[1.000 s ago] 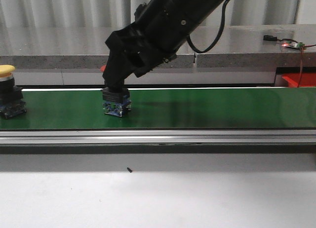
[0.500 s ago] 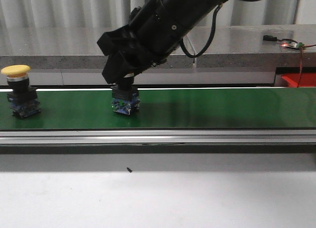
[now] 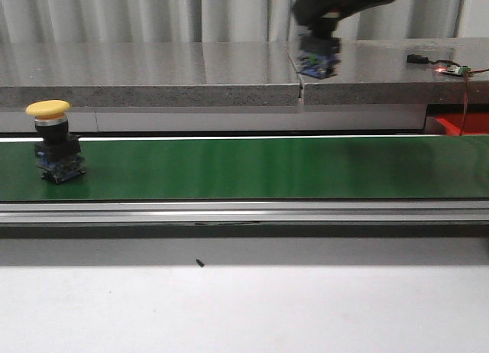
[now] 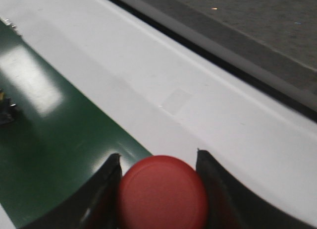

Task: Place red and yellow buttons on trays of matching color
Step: 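Carry the red button into the red tray and open the right gripper, then lower the right gripper onto the yellow button and grasp it, then carry the yellow button into the yellow tray and release it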

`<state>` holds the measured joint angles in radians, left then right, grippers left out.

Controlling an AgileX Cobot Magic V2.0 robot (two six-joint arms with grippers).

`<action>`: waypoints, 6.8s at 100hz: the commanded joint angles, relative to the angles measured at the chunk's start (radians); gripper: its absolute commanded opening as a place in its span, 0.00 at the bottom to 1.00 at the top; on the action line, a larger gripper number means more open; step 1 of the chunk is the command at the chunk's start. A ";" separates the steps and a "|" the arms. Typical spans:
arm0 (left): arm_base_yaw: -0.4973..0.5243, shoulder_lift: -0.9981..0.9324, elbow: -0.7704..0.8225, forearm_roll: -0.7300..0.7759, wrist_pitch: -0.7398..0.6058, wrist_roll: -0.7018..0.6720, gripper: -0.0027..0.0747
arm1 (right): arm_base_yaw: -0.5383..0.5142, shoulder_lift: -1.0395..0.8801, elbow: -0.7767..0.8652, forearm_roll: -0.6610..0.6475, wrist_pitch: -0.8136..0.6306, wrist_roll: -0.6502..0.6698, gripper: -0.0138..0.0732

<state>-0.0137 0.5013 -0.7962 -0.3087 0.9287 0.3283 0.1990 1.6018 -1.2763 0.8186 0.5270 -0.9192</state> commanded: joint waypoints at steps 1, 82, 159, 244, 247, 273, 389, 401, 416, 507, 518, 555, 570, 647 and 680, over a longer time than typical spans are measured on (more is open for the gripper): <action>-0.006 0.006 -0.025 -0.024 -0.070 0.002 0.01 | -0.090 -0.085 0.010 0.032 -0.011 -0.008 0.20; -0.006 0.006 -0.025 -0.025 -0.070 0.002 0.01 | -0.551 0.058 0.025 0.087 -0.236 -0.007 0.20; -0.006 0.006 -0.025 -0.025 -0.070 0.002 0.01 | -0.551 0.385 -0.188 0.116 -0.280 -0.008 0.20; -0.006 0.006 -0.025 -0.025 -0.070 0.002 0.01 | -0.551 0.350 -0.188 0.116 -0.231 -0.008 0.65; -0.006 0.006 -0.025 -0.025 -0.070 0.002 0.01 | -0.551 0.340 -0.188 0.113 -0.220 -0.008 0.65; -0.006 0.006 -0.025 -0.025 -0.070 0.002 0.01 | -0.551 0.233 -0.176 0.087 -0.125 -0.008 0.65; -0.006 0.006 -0.025 -0.025 -0.070 0.002 0.01 | -0.170 -0.278 0.281 0.094 0.109 -0.125 0.65; -0.006 0.006 -0.025 -0.025 -0.070 0.002 0.01 | -0.139 -0.269 0.281 0.094 0.170 -0.196 0.65; -0.006 0.006 -0.025 -0.025 -0.070 0.002 0.01 | -0.097 -0.236 0.281 0.108 0.200 -0.260 0.65; -0.006 0.006 -0.025 -0.025 -0.070 0.002 0.01 | 0.021 -0.029 0.281 0.458 0.087 -0.610 0.65; -0.006 0.006 -0.025 -0.025 -0.070 0.002 0.01 | 0.021 -0.023 0.281 0.523 0.085 -0.672 0.65; -0.006 0.006 -0.025 -0.025 -0.070 0.002 0.01 | 0.021 0.032 0.281 0.561 0.116 -0.694 0.38; -0.006 0.006 -0.025 -0.025 -0.070 0.002 0.01 | 0.018 0.021 0.281 0.561 0.126 -0.694 0.30; -0.006 0.006 -0.025 -0.025 -0.070 0.002 0.01 | -0.423 -0.267 0.309 0.504 0.259 -0.539 0.29; -0.006 0.006 -0.025 -0.025 -0.070 0.002 0.01 | -0.694 -0.280 0.430 0.601 -0.029 -0.520 0.29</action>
<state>-0.0137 0.5013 -0.7962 -0.3087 0.9287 0.3283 -0.4519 1.3577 -0.8473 1.3177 0.5834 -1.4428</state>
